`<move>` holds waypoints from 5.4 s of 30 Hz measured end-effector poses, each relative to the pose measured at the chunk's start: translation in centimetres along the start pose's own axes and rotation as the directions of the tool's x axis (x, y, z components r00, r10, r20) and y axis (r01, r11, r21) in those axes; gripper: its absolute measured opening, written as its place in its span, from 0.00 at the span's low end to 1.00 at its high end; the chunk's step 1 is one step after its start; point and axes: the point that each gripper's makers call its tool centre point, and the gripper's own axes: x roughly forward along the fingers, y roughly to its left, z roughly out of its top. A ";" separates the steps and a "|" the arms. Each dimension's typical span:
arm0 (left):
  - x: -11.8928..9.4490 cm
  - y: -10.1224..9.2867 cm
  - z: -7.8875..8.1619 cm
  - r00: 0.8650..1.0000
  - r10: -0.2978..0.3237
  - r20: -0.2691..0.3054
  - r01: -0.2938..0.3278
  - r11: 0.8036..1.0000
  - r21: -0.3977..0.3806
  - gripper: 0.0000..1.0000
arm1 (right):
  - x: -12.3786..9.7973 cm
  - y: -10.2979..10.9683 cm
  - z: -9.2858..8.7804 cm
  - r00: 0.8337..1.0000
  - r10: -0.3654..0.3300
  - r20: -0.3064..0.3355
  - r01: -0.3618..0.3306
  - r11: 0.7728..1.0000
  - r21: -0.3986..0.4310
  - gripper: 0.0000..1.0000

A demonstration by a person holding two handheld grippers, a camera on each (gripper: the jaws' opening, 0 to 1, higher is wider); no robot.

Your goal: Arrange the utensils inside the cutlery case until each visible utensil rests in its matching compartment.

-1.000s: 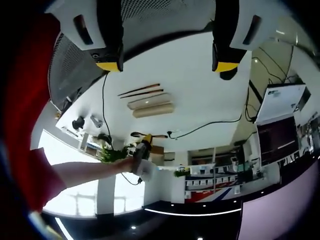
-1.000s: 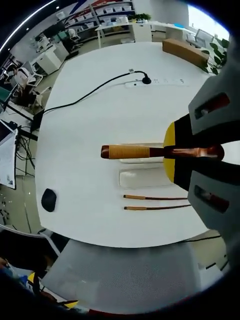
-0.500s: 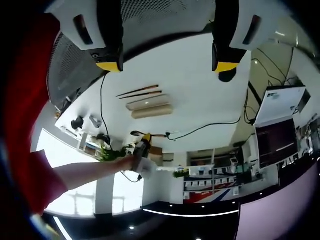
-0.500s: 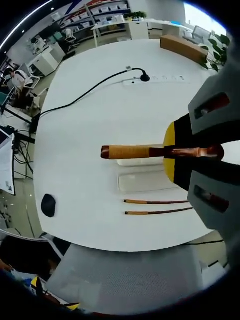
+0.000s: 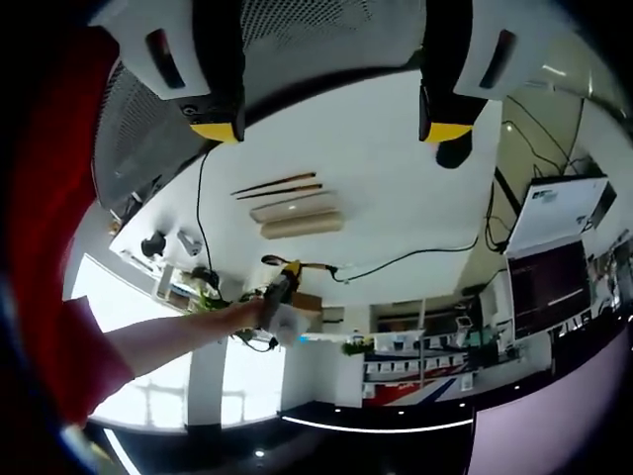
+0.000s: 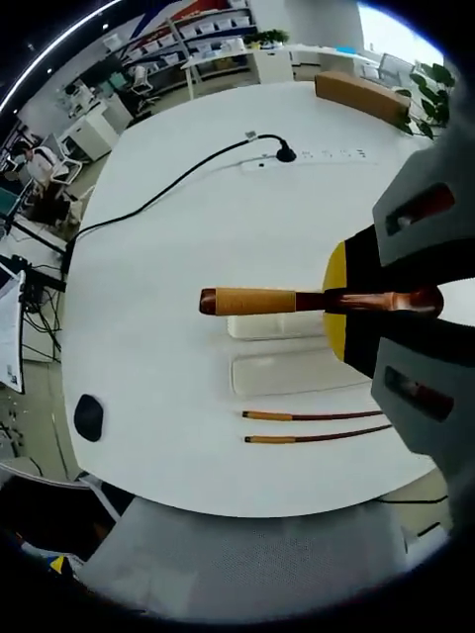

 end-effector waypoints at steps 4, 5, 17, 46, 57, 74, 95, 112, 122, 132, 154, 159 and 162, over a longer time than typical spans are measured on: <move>0.2 -0.2 0.2 1.000 -0.003 -0.008 0.004 1.000 0.023 0.74 | 0.2 0.2 0.2 1.000 -0.014 -0.005 0.013 0.999 -0.034 0.01; 0.1 -0.2 0.3 1.000 -0.003 -0.005 0.003 1.000 0.022 0.74 | 0.2 0.3 0.2 1.000 -0.014 -0.007 0.014 0.999 -0.039 0.01; -0.5 0.3 -0.2 1.000 0.021 -0.007 -0.021 1.000 0.010 0.74 | 1.2 0.4 -0.8 1.000 0.002 -0.025 -0.002 1.000 -0.029 0.01; -1.8 0.4 -0.5 0.999 0.046 -0.012 -0.046 0.999 0.021 0.74 | 2.4 0.9 -2.4 0.999 -0.017 -0.051 0.015 0.999 -0.034 0.01; -2.3 -0.1 -0.8 0.998 0.055 -0.012 -0.055 0.998 0.017 0.74 | 2.8 0.5 -2.8 0.998 -0.003 -0.061 0.001 1.000 -0.032 0.01; -2.2 0.4 -2.1 0.997 0.054 -0.046 -0.053 0.998 0.022 0.73 | 4.8 0.6 -2.9 0.996 0.053 -0.070 -0.057 0.997 -0.059 0.01; -2.4 2.9 -2.0 0.995 0.092 0.037 -0.088 0.990 -0.114 0.76 | 7.8 0.4 -3.4 0.992 0.058 -0.112 -0.072 0.989 -0.126 0.01; -2.8 3.3 -2.2 0.992 0.123 0.014 -0.121 0.987 -0.106 0.76 | 10.1 0.5 -2.8 0.993 0.080 -0.089 -0.093 0.983 -0.156 0.02; -2.5 3.0 -2.5 0.993 0.117 -0.002 -0.117 0.987 -0.114 0.75 | 11.2 0.3 -3.1 0.991 0.089 -0.102 -0.105 0.981 -0.164 0.02; -2.5 2.7 -1.6 0.993 0.109 0.039 -0.103 0.986 -0.134 0.75 | 11.5 0.3 -3.2 0.988 0.101 -0.113 -0.110 0.991 -0.078 0.02; -2.6 3.2 -2.5 0.993 0.116 0.015 -0.113 0.986 -0.123 0.74 | 12.8 -0.3 -2.1 0.991 0.101 -0.091 -0.104 0.994 -0.034 0.03; -2.6 3.2 -2.4 0.994 0.110 0.011 -0.109 0.988 -0.110 0.74 | 12.6 0.3 -2.1 0.986 0.117 -0.119 -0.120 0.993 -0.018 0.05; -2.4 3.1 -2.2 0.995 0.103 0.013 -0.101 0.990 -0.103 0.74 | 11.7 -0.2 -1.9 0.992 0.079 -0.102 -0.082 0.996 -0.026 0.10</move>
